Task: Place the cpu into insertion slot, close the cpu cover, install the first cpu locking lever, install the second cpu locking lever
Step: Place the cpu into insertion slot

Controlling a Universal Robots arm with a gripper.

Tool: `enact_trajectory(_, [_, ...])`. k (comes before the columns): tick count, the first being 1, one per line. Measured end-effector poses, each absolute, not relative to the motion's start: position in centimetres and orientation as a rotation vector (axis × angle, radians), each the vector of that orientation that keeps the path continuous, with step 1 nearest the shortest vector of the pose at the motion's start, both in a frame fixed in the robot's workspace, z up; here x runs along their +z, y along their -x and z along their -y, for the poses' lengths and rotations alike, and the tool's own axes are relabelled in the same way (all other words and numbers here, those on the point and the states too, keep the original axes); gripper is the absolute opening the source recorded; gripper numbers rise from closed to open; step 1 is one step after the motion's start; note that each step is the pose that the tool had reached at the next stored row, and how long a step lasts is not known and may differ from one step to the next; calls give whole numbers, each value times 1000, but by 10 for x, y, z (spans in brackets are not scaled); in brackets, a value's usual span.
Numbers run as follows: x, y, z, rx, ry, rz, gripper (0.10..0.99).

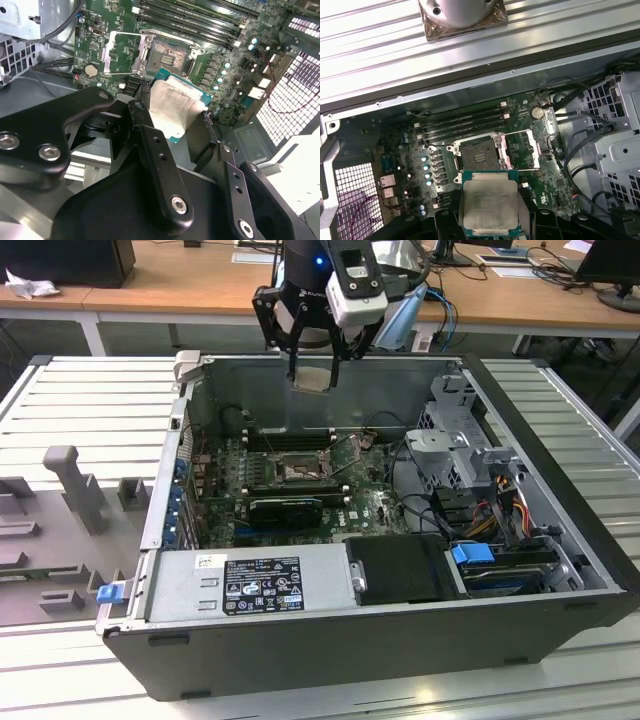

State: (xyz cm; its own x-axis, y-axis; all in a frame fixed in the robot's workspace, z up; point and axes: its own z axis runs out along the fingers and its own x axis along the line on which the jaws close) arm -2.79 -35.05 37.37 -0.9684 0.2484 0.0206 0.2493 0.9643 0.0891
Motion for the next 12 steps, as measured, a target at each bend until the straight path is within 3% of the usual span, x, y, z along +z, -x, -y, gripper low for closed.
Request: enact_trajectory(12, [374, 28, 351, -143, 486, 3094, 529])
